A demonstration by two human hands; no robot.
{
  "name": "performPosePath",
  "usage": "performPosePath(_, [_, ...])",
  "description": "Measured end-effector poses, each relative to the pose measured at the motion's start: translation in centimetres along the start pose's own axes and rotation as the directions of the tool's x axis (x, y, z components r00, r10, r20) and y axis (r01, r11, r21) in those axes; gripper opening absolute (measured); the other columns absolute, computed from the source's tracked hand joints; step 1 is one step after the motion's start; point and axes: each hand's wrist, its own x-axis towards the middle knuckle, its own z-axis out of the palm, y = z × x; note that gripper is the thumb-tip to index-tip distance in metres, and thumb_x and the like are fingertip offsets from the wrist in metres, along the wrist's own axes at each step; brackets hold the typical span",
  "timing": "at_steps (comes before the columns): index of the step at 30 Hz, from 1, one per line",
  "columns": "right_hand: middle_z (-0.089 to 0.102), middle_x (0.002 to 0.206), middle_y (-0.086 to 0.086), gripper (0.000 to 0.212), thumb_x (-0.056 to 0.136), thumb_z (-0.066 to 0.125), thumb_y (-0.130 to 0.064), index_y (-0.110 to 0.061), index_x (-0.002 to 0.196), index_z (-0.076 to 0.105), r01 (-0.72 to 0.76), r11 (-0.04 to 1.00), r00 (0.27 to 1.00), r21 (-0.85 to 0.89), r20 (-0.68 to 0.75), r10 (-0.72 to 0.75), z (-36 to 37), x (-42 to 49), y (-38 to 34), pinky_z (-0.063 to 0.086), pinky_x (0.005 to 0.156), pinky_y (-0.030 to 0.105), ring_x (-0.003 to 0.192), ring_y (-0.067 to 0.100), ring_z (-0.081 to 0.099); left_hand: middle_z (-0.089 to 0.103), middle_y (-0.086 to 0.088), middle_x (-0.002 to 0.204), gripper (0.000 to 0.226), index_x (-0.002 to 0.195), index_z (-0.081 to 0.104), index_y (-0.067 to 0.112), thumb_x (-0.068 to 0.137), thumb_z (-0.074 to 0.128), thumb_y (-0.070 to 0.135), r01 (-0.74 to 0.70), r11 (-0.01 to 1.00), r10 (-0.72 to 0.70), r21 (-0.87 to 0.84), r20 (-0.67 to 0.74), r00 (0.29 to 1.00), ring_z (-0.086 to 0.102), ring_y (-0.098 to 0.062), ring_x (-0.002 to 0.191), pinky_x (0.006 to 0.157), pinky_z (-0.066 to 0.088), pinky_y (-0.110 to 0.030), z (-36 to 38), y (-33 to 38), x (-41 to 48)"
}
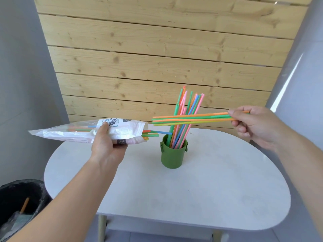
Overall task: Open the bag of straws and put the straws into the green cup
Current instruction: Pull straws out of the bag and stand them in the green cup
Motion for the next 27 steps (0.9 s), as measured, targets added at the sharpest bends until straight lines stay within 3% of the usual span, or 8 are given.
performPosePath(6, [0.051, 0.068, 0.009, 0.013, 0.097, 0.063, -0.013, -0.002, 0.091, 0.064, -0.023, 0.995, 0.999, -0.1, -0.04, 0.019, -2.6, 0.0, 0.6, 0.032, 0.035, 0.018, 0.042, 0.009, 0.037, 0.074, -0.005, 0.118, 0.015, 0.113, 0.063, 0.015, 0.102, 0.063, 0.025, -0.011, 1.0, 0.011, -0.017, -0.018, 1.0, 0.075, -0.021, 0.102, 0.079, 0.061, -0.041, -0.3, 0.4, -0.1])
performPosePath(13, [0.053, 0.066, 0.008, 0.018, 0.095, 0.066, -0.015, 0.002, 0.099, 0.066, -0.054, 0.97, 0.997, -0.236, -0.06, 0.041, -3.7, -0.3, 0.7, 0.032, 0.035, 0.018, 0.041, 0.01, 0.038, 0.074, -0.004, 0.117, 0.012, 0.109, 0.063, 0.016, 0.102, 0.062, 0.025, -0.009, 1.0, 0.009, -0.003, -0.004, 1.0, 0.075, -0.021, 0.1, 0.076, 0.06, -0.039, -0.2, 0.4, -0.4])
performPosePath(16, [0.051, 0.063, 0.007, 0.018, 0.094, 0.068, -0.019, -0.001, 0.093, 0.067, -0.07, 0.939, 0.997, -0.338, -0.045, 0.058, -3.4, -0.4, 0.5, 0.03, 0.037, 0.021, 0.041, 0.012, 0.037, 0.075, -0.004, 0.118, 0.017, 0.116, 0.064, 0.015, 0.102, 0.063, 0.025, -0.006, 1.0, 0.006, -0.007, -0.002, 1.0, 0.075, -0.022, 0.101, 0.077, 0.061, -0.04, -0.2, 0.2, -0.6])
performPosePath(20, [0.044, 0.058, 0.006, 0.019, 0.091, 0.071, -0.026, -0.008, 0.086, 0.066, -0.052, 0.879, 0.998, -0.474, -0.002, 0.058, -1.8, -0.1, -0.1, 0.026, 0.045, 0.024, 0.042, 0.015, 0.031, 0.075, -0.006, 0.119, 0.029, 0.128, 0.062, 0.015, 0.101, 0.064, 0.026, -0.003, 1.0, 0.003, 0.001, -0.004, 1.0, 0.076, -0.023, 0.103, 0.064, 0.06, -0.036, -0.1, -0.1, -0.7])
performPosePath(27, [0.055, 0.06, 0.006, 0.019, 0.086, 0.077, -0.023, -0.007, 0.086, 0.066, 0.044, 0.921, 0.994, -0.388, -0.077, -0.08, 1.7, 1.9, -1.5, 0.031, 0.041, 0.023, 0.046, 0.018, 0.037, 0.074, -0.005, 0.121, 0.032, 0.131, 0.061, 0.015, 0.101, 0.065, 0.026, 0.002, 1.0, -0.002, 0.007, -0.009, 1.0, 0.075, -0.022, 0.103, 0.066, 0.06, -0.038, -0.1, -0.3, -0.6])
